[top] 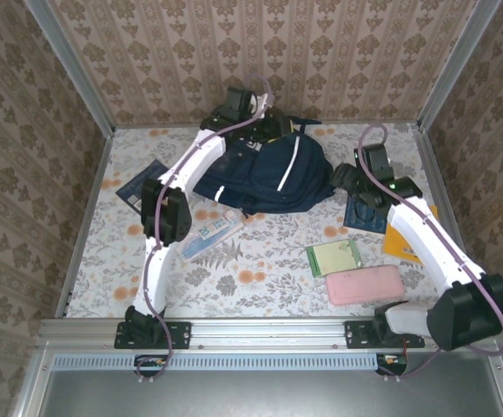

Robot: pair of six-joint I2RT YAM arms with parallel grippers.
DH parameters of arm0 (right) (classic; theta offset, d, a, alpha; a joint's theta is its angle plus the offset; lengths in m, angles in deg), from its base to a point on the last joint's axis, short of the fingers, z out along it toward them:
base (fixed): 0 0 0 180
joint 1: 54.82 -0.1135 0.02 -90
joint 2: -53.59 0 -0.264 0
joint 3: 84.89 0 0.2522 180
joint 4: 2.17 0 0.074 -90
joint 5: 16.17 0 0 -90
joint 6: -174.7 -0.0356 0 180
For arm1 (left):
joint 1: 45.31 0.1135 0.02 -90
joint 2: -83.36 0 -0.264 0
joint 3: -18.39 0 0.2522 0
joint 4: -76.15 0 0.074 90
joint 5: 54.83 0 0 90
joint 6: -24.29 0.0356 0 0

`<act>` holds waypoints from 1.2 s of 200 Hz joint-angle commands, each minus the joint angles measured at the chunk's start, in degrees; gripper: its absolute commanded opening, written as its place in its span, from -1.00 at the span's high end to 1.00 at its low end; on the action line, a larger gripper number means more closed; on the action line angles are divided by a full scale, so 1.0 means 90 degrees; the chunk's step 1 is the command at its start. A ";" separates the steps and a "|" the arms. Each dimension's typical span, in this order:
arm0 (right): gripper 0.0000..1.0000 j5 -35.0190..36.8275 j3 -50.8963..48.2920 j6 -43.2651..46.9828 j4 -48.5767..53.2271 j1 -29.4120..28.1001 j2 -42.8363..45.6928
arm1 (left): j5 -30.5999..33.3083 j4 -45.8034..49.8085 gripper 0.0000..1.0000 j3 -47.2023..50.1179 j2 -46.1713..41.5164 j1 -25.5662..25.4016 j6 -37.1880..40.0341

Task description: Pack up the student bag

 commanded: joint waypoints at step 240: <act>-0.62 -0.3784 -0.3185 -0.1038 -0.2084 -0.0631 -0.0652 | 0.0179 -0.0688 -0.20 0.9145 -0.5214 -0.0867 0.0419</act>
